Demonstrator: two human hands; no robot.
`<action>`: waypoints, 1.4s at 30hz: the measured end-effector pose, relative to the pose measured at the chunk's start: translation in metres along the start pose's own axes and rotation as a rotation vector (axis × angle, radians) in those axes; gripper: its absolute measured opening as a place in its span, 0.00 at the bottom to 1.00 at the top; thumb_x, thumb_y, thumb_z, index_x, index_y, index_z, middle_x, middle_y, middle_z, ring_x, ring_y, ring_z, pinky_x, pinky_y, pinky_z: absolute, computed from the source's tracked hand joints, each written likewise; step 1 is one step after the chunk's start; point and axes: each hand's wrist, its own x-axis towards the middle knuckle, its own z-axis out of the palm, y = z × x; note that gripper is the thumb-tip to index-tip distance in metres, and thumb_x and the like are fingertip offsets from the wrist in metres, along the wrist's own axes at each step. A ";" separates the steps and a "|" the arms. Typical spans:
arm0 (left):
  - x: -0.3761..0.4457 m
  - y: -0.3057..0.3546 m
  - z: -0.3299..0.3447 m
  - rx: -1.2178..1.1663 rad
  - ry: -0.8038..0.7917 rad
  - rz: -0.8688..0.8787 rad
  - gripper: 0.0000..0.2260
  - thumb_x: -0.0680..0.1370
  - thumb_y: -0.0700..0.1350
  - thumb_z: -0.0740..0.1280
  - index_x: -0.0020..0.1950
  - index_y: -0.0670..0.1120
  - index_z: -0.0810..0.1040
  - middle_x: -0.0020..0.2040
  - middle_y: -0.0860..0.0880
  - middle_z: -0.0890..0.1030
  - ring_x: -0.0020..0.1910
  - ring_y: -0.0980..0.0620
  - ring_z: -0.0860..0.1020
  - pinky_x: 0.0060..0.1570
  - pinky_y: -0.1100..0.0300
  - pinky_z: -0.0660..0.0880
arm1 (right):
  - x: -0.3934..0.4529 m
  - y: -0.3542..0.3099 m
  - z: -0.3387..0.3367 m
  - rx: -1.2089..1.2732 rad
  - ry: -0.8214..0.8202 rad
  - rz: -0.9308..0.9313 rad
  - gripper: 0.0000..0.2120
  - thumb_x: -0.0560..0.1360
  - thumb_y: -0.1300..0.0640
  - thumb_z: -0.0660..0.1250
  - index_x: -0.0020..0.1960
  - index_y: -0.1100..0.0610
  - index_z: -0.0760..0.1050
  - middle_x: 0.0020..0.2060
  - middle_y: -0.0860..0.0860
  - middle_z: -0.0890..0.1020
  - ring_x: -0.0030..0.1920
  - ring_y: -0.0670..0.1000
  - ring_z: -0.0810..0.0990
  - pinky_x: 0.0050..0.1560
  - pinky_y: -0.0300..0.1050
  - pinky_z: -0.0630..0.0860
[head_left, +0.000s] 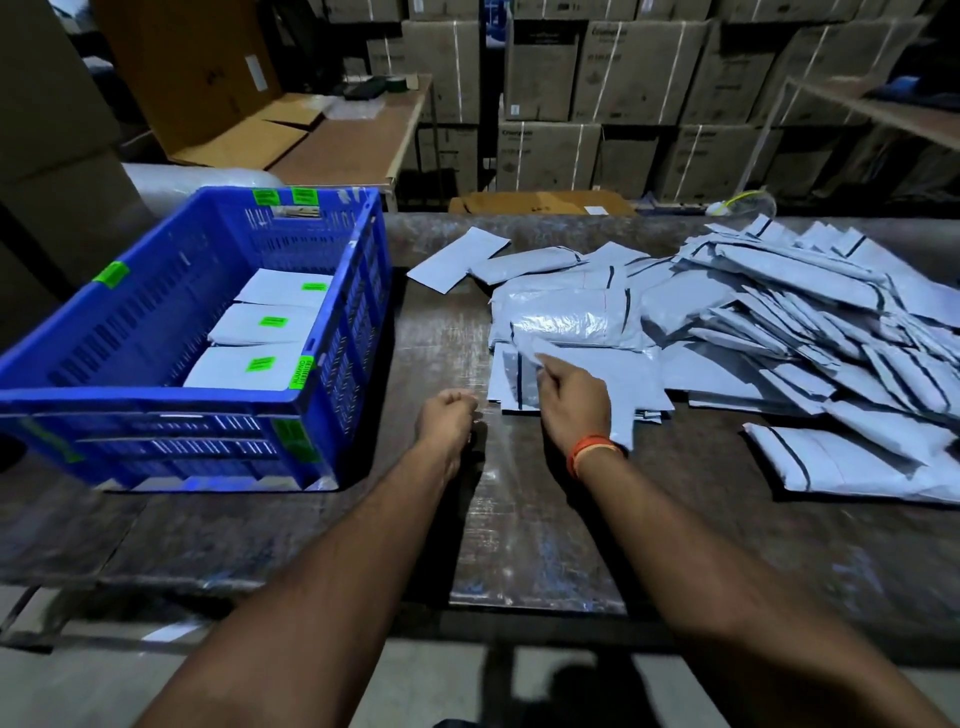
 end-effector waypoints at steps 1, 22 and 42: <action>0.001 0.000 -0.002 0.000 0.007 0.027 0.05 0.78 0.41 0.67 0.45 0.49 0.80 0.47 0.41 0.85 0.38 0.50 0.80 0.34 0.61 0.73 | -0.004 -0.011 0.000 0.167 0.064 0.046 0.14 0.81 0.53 0.63 0.64 0.52 0.81 0.54 0.49 0.85 0.53 0.49 0.81 0.55 0.39 0.75; -0.029 -0.017 -0.022 -0.013 -0.353 0.127 0.24 0.75 0.28 0.70 0.65 0.50 0.75 0.56 0.38 0.81 0.44 0.46 0.83 0.43 0.52 0.82 | -0.083 0.024 -0.024 1.149 0.341 0.843 0.10 0.75 0.64 0.70 0.52 0.51 0.78 0.48 0.50 0.83 0.50 0.53 0.79 0.43 0.49 0.80; -0.074 -0.087 -0.024 1.419 -0.162 0.880 0.21 0.83 0.54 0.53 0.77 0.56 0.65 0.79 0.49 0.62 0.78 0.45 0.57 0.72 0.43 0.61 | -0.115 0.082 -0.028 -0.658 -0.560 -0.257 0.29 0.82 0.40 0.41 0.81 0.45 0.45 0.81 0.47 0.46 0.80 0.50 0.43 0.76 0.55 0.50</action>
